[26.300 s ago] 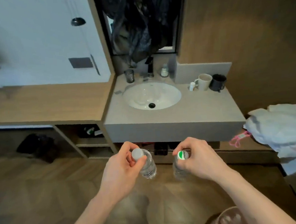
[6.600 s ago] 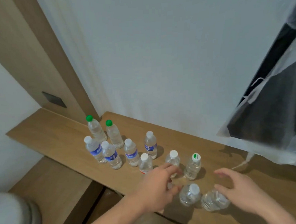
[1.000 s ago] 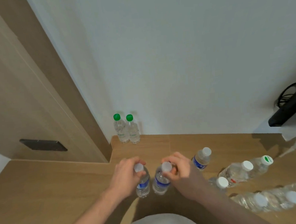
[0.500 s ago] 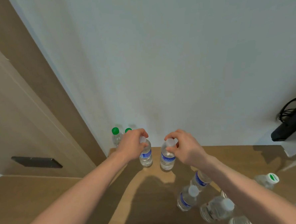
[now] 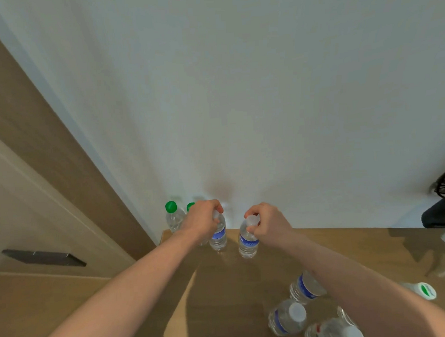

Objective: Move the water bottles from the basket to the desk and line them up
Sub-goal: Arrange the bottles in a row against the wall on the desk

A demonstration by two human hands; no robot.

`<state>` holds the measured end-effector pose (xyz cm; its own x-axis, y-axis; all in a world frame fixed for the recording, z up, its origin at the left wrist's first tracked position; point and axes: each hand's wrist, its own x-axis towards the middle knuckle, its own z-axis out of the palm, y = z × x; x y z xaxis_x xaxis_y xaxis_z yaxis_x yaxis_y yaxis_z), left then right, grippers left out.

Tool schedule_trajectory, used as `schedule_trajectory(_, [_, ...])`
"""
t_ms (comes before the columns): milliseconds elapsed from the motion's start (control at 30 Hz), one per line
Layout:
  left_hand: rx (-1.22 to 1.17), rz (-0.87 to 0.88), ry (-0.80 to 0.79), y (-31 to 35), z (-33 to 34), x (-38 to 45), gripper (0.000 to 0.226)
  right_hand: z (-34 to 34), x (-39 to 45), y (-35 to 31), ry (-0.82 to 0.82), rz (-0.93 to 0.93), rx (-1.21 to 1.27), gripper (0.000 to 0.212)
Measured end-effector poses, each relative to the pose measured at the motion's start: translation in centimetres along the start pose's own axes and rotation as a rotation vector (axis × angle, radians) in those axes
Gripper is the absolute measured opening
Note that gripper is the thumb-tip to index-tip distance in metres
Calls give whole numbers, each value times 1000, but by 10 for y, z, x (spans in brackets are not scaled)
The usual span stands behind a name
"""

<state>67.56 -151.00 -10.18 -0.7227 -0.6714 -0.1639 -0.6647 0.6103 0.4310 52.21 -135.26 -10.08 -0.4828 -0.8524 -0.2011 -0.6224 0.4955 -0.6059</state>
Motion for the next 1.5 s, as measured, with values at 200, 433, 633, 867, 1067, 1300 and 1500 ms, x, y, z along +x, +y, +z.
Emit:
schedule_trajectory(200, [23, 20, 2, -7, 5, 15, 25, 13, 23, -7, 10, 44, 68, 26])
schedule_trajectory(433, [21, 45, 24, -7, 6, 27, 28, 28, 49, -10, 21, 85, 127, 25])
schedule_trajectory(633, [-64, -16, 68, -3, 10, 25, 26, 31, 57, -6, 4, 68, 109, 24])
schedule_trajectory(867, [-117, -49, 84, 0, 20, 23, 27, 29, 57, -5, 10, 46, 77, 39])
schedule_trajectory(1067, [-138, -22, 58, 6, 15, 15, 41, 19, 42, -6, -70, 12, -14, 64])
schedule_trajectory(1300, [-339, -84, 170, -9, -10, -55, 50, -13, -46, -21, 25, -66, 139, 60])
schedule_trajectory(1500, [-377, 8, 83, 0, -5, -145, 38, -56, -157, -6, -28, -28, 156, 44])
